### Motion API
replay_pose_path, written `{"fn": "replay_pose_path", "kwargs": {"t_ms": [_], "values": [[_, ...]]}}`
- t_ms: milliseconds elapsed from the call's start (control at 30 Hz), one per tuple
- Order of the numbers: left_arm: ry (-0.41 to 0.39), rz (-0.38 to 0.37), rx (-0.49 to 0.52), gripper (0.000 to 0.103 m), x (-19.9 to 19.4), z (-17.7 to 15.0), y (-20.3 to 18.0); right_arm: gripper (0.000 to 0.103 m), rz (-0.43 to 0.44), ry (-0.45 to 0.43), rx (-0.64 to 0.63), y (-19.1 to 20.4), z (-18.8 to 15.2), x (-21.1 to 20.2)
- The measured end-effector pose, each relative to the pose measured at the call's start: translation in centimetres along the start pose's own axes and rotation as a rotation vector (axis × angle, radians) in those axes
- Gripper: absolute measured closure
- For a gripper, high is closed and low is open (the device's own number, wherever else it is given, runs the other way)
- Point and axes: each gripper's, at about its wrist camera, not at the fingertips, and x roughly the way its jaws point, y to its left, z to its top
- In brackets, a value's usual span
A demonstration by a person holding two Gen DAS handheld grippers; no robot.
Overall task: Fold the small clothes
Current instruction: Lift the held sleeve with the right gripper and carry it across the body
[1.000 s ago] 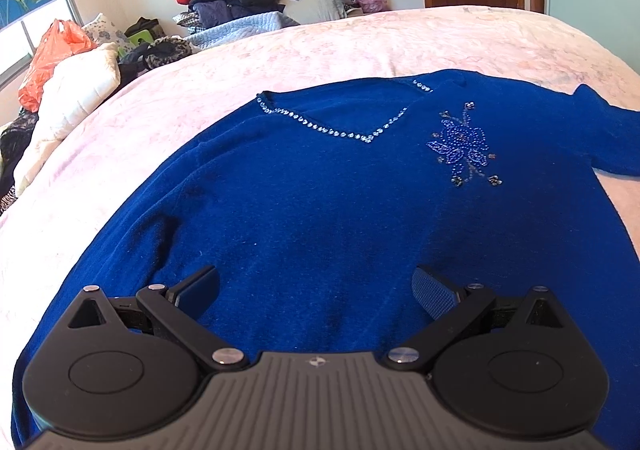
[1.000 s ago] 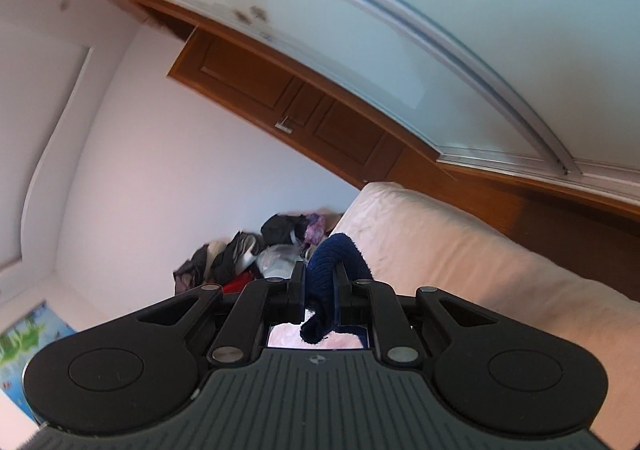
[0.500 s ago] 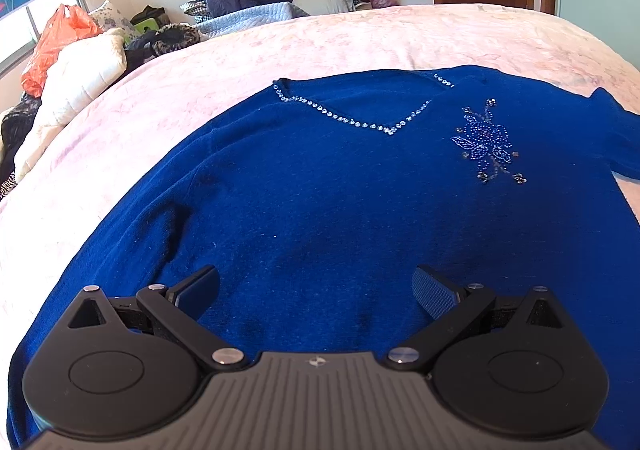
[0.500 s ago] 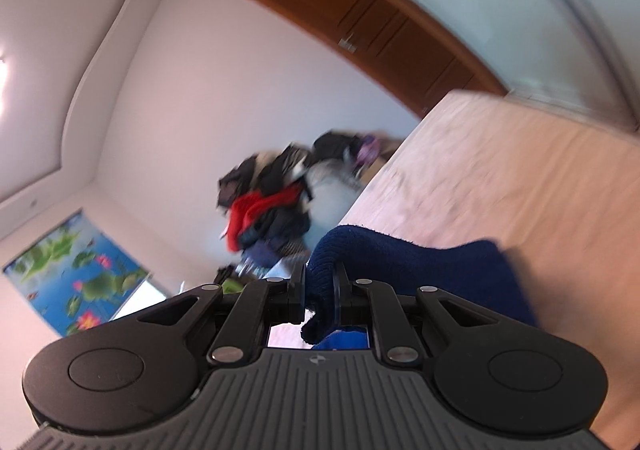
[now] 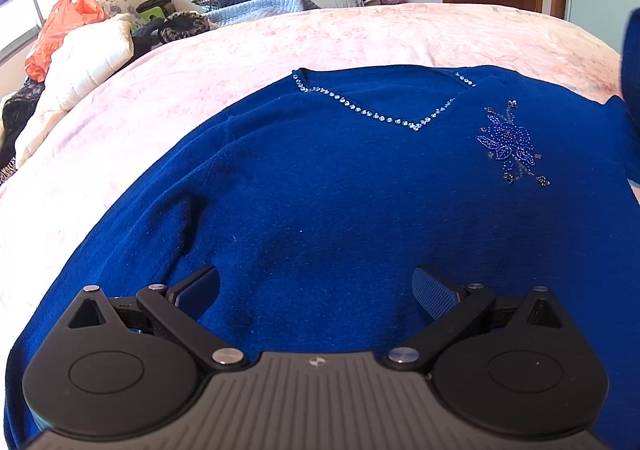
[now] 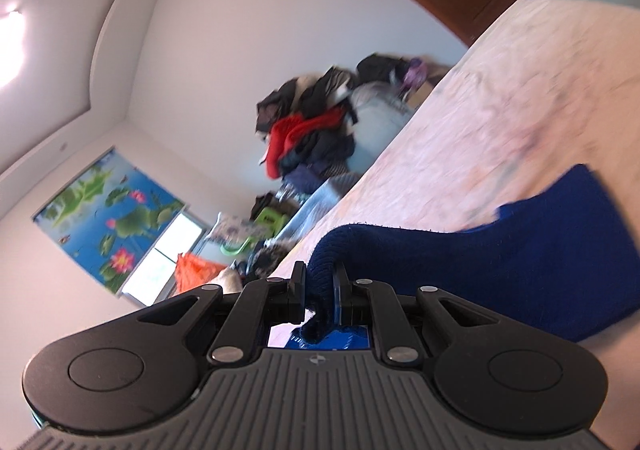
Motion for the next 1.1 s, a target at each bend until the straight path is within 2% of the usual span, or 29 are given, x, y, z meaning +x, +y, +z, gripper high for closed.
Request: {"fn": "replay_pose_path", "kwargs": {"t_ms": [600, 1100], "values": [[0.005, 0.017, -0.068, 0.000, 0.2, -0.3, 3.6, 0.086, 0.091, 0.232, 0.005, 5.5, -6.4, 10.7], [0.021, 0.015, -0.098, 0.000, 0.2, -1.0, 5.2, 0.086, 0.056, 0.352, 0.012, 7.2, -10.3, 15.3]]}}
